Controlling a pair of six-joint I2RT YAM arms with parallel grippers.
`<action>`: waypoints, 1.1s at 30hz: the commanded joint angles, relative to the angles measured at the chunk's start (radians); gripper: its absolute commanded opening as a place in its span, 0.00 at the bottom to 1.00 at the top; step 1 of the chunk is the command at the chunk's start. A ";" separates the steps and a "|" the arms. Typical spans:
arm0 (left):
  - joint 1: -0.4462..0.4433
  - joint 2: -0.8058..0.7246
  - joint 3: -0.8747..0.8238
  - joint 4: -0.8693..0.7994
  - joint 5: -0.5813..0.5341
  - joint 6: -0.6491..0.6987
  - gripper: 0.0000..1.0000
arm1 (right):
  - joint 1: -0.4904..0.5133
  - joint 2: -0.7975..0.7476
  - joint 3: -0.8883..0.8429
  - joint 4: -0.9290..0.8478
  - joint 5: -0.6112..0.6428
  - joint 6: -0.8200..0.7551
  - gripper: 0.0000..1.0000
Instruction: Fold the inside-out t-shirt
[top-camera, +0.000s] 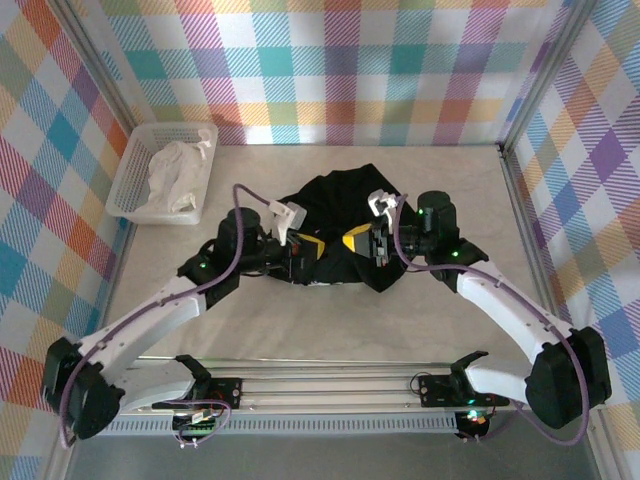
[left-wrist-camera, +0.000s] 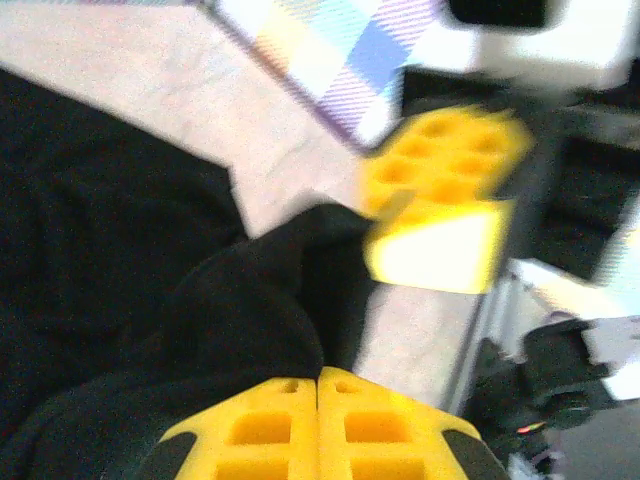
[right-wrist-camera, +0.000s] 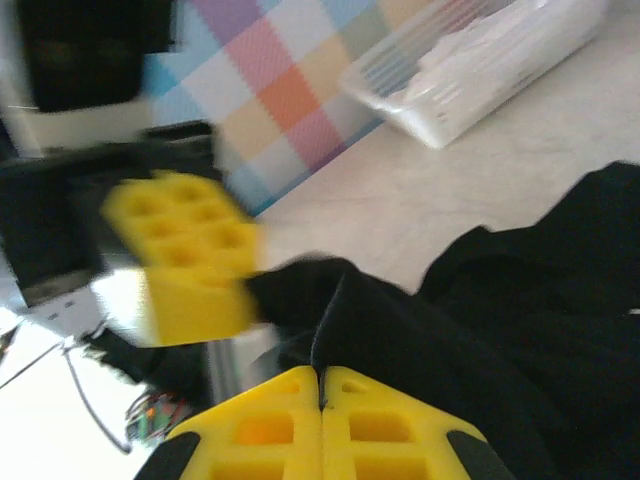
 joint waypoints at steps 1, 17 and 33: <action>0.000 -0.114 -0.001 0.099 0.081 -0.085 0.00 | 0.062 -0.042 0.056 -0.054 0.247 -0.021 0.00; -0.011 -0.129 0.012 0.043 -0.056 -0.128 0.00 | 0.106 0.021 0.206 -0.405 0.638 -0.052 0.28; -0.010 -0.078 -0.024 -0.178 -0.432 -0.136 0.00 | 0.293 0.061 -0.015 -0.366 0.626 0.017 0.44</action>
